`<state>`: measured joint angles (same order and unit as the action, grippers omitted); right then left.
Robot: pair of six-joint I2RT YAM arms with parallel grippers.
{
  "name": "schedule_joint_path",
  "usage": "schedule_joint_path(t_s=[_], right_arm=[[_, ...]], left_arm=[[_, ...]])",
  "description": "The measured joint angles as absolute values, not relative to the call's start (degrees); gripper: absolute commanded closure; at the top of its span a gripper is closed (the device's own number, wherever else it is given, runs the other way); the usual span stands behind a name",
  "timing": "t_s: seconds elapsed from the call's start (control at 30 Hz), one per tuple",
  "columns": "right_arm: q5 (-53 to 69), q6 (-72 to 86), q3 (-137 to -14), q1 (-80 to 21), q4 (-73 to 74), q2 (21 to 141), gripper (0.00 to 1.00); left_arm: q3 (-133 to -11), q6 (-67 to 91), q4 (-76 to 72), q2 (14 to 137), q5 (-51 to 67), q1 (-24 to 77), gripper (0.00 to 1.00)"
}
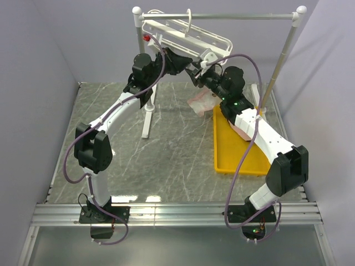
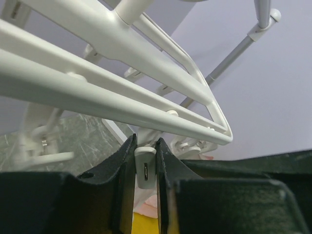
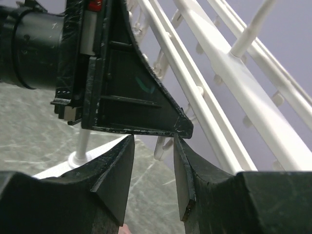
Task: Clip the underwear to the hanger
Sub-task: Open the clamp at the hanger.
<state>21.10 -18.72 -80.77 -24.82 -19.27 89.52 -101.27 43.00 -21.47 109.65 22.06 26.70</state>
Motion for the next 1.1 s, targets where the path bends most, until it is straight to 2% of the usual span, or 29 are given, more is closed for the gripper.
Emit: schedule_joint_path(t_s=[0.23,0.5,1.1], right_arm=[[14.94,-31.05,-76.58,-27.9,-22.9,89.52,0.57],[10.37,-43.11,-70.65,-28.36,-29.43,89.49,0.6],[6.61,-49.19,-72.38,-30.83,-33.34,92.09,0.57]], left_arm=[[-103.2,44.69,-17.19,109.65,18.85,27.64,0.99],[-103.85,46.41,-14.9,109.56,17.04,27.79,0.94],[-104.55,49.45,-12.56,109.54,15.29,28.12,0.93]])
